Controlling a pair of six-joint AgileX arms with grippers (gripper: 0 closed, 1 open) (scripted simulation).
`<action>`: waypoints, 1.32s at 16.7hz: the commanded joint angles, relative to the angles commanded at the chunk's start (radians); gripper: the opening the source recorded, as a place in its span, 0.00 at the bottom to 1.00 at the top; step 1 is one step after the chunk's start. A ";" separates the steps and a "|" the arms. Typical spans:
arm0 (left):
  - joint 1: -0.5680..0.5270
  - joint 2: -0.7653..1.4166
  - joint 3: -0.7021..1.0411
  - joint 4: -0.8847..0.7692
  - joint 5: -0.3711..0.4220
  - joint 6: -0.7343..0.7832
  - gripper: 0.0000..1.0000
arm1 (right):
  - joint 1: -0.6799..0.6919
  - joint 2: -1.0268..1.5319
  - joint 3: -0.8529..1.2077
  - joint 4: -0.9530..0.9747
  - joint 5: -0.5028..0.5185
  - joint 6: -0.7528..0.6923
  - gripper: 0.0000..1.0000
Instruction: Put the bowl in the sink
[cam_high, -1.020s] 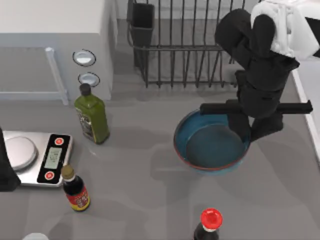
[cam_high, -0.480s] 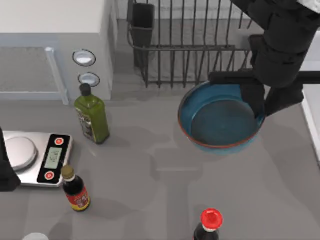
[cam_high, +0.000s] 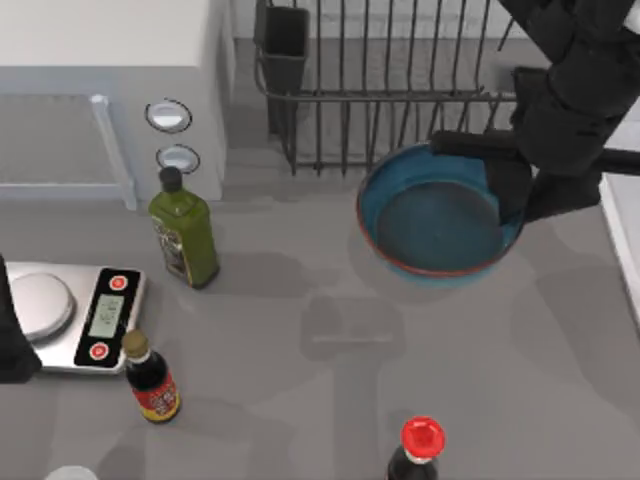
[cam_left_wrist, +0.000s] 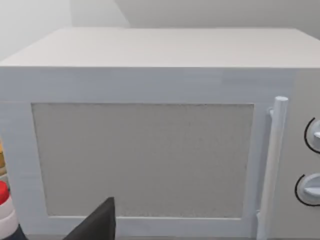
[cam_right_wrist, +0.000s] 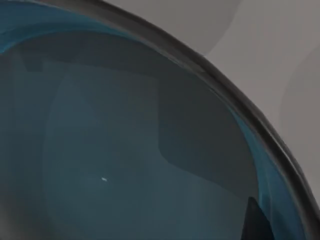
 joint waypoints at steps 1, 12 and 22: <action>0.000 0.000 0.000 0.000 0.000 0.000 1.00 | -0.024 -0.011 -0.042 0.072 -0.024 -0.013 0.00; 0.000 0.000 0.000 0.000 0.000 0.000 1.00 | -0.477 -0.145 -0.675 1.275 -0.298 -0.249 0.00; 0.000 0.000 0.000 0.000 0.000 0.000 1.00 | -0.899 -0.319 -1.002 2.024 -0.410 -0.446 0.00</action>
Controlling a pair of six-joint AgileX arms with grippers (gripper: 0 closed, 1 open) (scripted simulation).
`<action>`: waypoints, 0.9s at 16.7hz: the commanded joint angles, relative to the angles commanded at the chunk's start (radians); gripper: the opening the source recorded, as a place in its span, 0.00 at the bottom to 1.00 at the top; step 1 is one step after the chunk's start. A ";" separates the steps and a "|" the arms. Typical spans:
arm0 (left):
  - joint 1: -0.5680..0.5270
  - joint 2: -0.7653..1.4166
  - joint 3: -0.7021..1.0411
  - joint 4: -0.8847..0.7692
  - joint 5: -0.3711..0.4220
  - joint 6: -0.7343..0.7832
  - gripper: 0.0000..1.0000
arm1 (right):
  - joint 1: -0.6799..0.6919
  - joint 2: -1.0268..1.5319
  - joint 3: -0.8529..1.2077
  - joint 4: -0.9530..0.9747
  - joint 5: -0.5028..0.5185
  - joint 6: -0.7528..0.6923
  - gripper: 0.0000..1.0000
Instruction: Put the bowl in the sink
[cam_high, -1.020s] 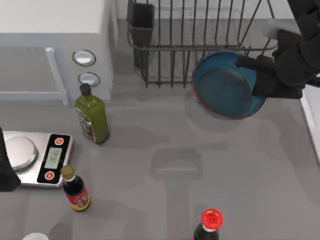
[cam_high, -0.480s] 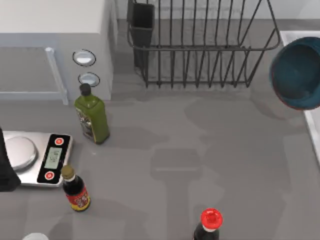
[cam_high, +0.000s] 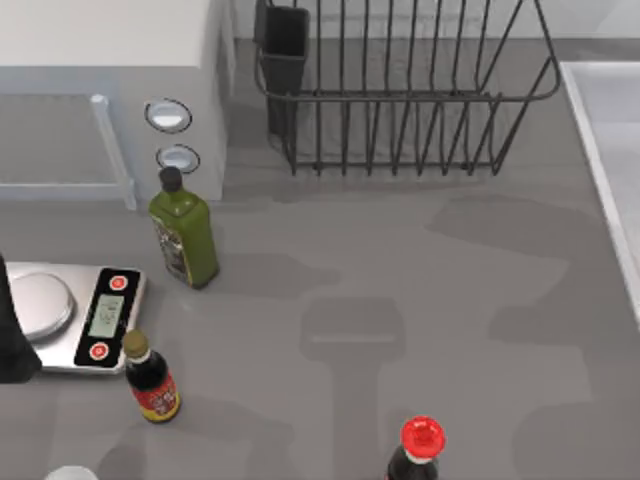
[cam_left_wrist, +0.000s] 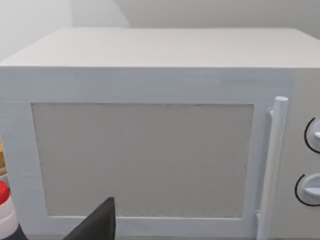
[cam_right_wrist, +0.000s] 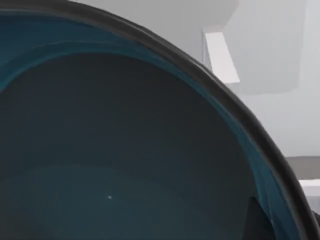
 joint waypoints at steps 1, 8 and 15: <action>0.000 0.000 0.000 0.000 0.000 0.000 1.00 | -0.024 -0.013 -0.010 0.038 -0.004 -0.009 0.00; 0.000 0.000 0.000 0.000 0.000 0.000 1.00 | -0.064 -0.039 -0.026 0.105 -0.008 -0.024 0.00; 0.000 0.000 0.000 0.000 0.000 0.000 1.00 | -0.067 0.131 -0.041 0.274 -0.009 -0.022 0.00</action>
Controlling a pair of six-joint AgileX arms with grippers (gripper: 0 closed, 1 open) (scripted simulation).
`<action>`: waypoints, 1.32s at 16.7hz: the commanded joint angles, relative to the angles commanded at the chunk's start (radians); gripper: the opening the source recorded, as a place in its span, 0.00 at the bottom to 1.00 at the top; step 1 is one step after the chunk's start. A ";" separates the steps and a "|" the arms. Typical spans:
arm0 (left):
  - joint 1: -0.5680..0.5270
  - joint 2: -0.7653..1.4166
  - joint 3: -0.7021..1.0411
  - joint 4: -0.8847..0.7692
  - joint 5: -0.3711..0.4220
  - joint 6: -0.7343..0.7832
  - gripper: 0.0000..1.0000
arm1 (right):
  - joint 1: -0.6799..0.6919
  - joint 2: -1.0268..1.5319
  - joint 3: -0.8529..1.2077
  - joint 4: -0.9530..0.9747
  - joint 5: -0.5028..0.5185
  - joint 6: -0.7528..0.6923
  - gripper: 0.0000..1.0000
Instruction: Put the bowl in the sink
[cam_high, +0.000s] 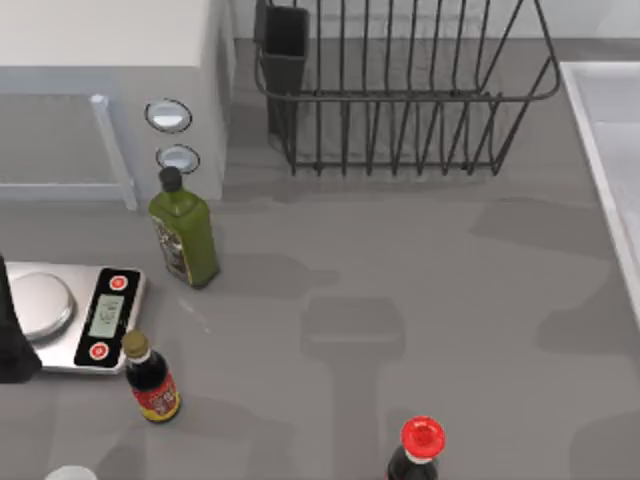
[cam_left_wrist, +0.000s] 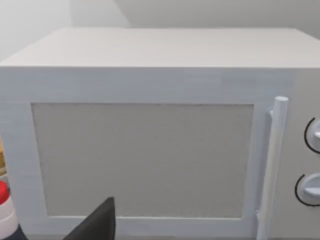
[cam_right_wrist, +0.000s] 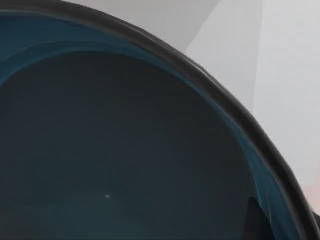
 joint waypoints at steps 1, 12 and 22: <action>0.000 0.000 0.000 0.000 0.000 0.000 1.00 | -0.001 0.057 -0.007 0.065 -0.001 -0.001 0.00; 0.000 0.000 0.000 0.000 0.000 0.000 1.00 | 0.001 0.553 -0.091 0.659 0.010 -0.006 0.00; 0.000 0.000 0.000 0.000 0.000 0.000 1.00 | 0.001 0.554 -0.092 0.660 0.010 -0.006 0.45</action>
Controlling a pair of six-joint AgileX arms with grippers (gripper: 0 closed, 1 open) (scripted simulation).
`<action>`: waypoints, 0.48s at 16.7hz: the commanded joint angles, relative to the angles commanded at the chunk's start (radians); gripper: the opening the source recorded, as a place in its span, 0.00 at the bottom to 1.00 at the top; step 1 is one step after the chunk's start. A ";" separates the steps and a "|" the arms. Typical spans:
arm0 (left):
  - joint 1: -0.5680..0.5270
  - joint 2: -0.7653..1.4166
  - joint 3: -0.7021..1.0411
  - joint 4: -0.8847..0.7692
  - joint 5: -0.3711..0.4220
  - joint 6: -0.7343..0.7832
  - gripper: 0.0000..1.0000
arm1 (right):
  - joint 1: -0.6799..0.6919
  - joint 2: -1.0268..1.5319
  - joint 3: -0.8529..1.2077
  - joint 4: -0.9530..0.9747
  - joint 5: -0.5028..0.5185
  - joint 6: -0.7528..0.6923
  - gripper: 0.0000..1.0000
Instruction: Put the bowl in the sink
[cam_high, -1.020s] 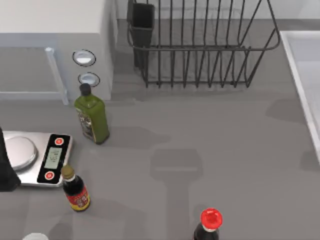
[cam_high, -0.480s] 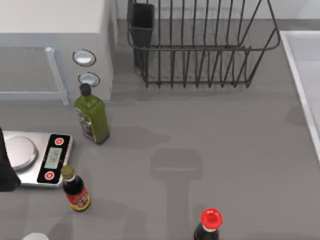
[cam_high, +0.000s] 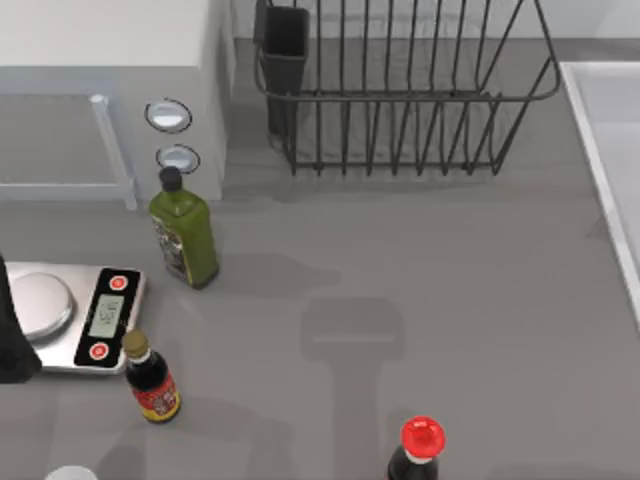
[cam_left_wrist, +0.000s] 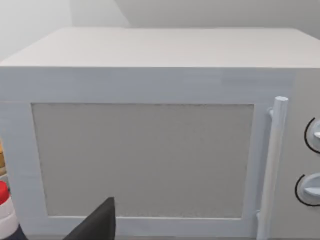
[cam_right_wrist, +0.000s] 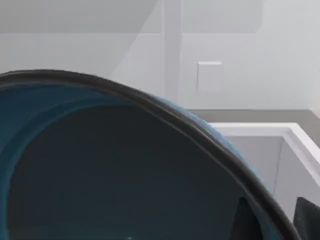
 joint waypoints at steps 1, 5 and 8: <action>0.000 0.000 0.000 0.000 0.000 0.000 1.00 | 0.000 0.000 0.000 0.000 0.000 0.000 0.53; 0.000 0.000 0.000 0.000 0.000 0.000 1.00 | 0.000 0.000 0.000 0.000 0.000 0.000 0.83; 0.000 0.000 0.000 0.000 0.000 0.000 1.00 | 0.000 0.000 0.000 0.000 0.000 0.000 1.00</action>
